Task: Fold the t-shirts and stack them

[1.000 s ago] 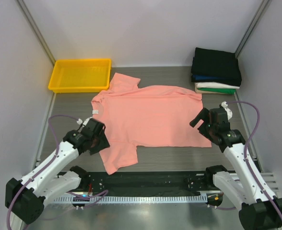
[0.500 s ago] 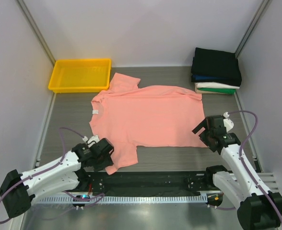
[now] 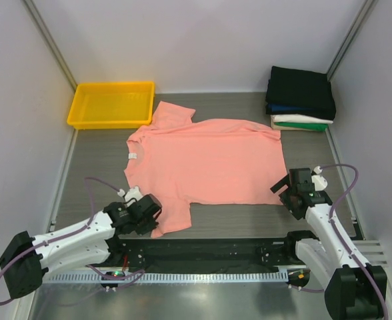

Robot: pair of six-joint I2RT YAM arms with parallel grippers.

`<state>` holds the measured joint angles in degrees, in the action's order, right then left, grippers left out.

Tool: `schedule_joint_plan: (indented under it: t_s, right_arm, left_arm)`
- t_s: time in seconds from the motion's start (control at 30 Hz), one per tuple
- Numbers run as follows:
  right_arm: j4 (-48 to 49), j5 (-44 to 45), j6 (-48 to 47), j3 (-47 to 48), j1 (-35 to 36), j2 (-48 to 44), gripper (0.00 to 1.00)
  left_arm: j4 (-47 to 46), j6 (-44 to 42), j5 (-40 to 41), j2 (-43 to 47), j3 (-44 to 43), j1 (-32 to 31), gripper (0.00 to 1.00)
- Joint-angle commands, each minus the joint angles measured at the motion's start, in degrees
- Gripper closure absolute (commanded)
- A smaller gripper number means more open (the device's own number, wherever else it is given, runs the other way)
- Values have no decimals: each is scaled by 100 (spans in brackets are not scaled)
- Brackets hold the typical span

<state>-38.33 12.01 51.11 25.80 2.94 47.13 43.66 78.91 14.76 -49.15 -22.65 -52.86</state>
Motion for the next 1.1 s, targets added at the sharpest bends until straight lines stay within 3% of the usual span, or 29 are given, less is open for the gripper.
schedule_joint_plan:
  t_s: [0.0, 0.37, 0.57, 0.67, 0.7, 0.73, 1.07]
  right_arm:
    - [229, 214, 223, -145, -65, -29, 0]
    - [747, 153, 531, -480, -101, 349, 4]
    - [862, 117, 558, -541, -101, 402, 16]
    - [862, 109, 558, -559, -101, 323, 31]
    - [853, 109, 566, -576, -101, 297, 45]
    - [853, 100, 575, -585, -101, 279, 52]
    - [1064, -102, 479, -805, -101, -37, 95]
  left_arm:
    - [-130, -139, 693, -60, -300, -14, 100]
    - [-77, -517, 879, 185, -301, 83, 100]
    - [20, -719, 888, 458, -292, 258, 100]
    - [90, -816, 879, 590, -318, 320, 100]
    - [99, -834, 879, 651, -336, 355, 100]
    - [116, -851, 879, 678, -345, 364, 100]
    - [450, -931, 897, 933, -555, 443, 100]
